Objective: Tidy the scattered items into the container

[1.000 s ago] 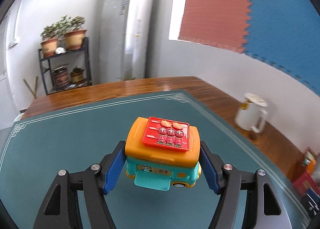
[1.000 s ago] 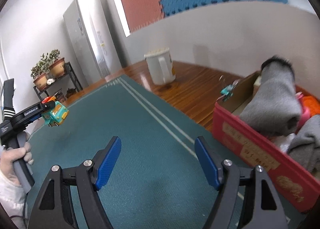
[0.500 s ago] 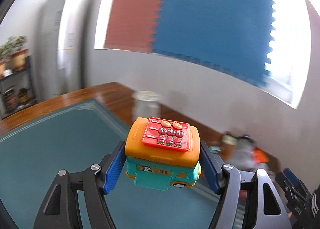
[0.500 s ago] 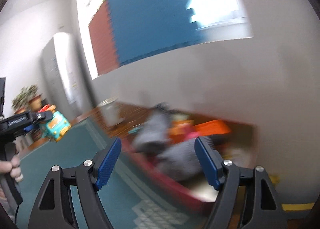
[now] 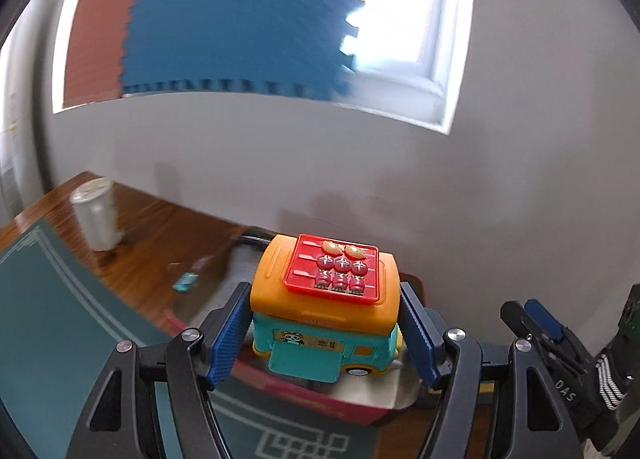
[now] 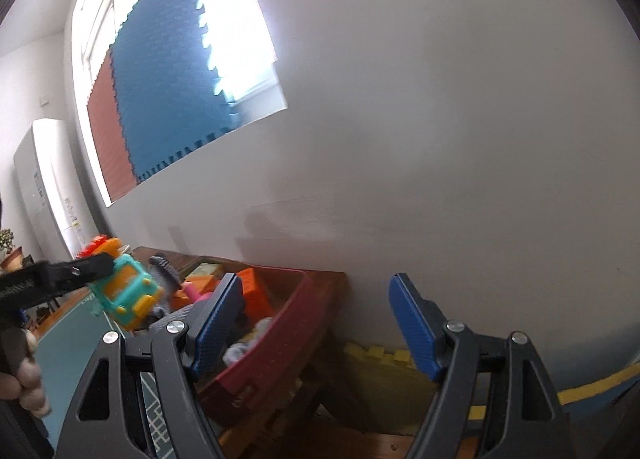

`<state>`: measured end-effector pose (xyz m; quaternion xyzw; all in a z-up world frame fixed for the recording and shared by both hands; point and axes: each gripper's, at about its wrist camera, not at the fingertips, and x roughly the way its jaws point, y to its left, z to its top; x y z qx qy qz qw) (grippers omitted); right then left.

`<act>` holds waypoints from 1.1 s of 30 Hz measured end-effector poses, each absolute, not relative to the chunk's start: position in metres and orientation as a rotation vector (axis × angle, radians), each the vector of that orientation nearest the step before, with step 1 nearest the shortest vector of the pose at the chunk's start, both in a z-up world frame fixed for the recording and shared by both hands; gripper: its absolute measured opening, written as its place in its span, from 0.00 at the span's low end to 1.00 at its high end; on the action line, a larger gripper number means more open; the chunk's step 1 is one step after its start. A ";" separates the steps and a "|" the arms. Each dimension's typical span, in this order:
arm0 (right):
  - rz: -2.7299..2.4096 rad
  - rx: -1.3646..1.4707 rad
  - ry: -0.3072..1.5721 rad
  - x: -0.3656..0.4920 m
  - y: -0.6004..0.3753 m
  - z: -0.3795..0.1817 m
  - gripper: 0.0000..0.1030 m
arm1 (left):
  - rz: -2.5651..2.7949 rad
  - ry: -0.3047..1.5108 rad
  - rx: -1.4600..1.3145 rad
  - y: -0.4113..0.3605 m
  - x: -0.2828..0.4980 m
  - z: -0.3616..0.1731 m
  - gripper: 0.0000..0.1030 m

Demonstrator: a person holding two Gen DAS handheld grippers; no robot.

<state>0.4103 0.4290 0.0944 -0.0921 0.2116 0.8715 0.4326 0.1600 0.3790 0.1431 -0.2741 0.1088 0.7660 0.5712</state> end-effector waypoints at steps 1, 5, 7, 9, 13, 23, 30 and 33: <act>2.170 -0.230 0.531 0.412 0.430 0.094 0.77 | 1.784 0.272 -0.644 0.387 0.165 0.140 0.70; 2.162 -0.234 0.543 0.417 0.435 0.090 0.77 | 1.754 0.344 -0.666 0.407 0.180 0.118 0.70; 2.159 -0.236 0.549 0.419 0.438 0.088 0.77 | 1.749 0.370 -0.663 0.411 0.185 0.111 0.70; 2.155 -0.238 0.556 0.422 0.440 0.087 0.77 | 1.745 0.400 -0.663 0.414 0.189 0.106 0.70; 2.152 -0.239 0.561 0.426 0.443 0.085 0.77 | 1.736 0.450 -0.655 0.417 0.197 0.095 0.70; 2.231 -0.294 0.545 0.414 0.435 0.089 0.80 | 1.695 0.384 -0.755 0.405 0.188 0.099 0.73; 2.262 -0.341 0.579 0.409 0.431 0.092 0.83 | 1.708 0.360 -0.708 0.384 0.192 0.113 0.79; 2.267 -0.351 0.573 0.408 0.427 0.094 0.84 | 1.709 0.346 -0.699 0.376 0.192 0.117 0.79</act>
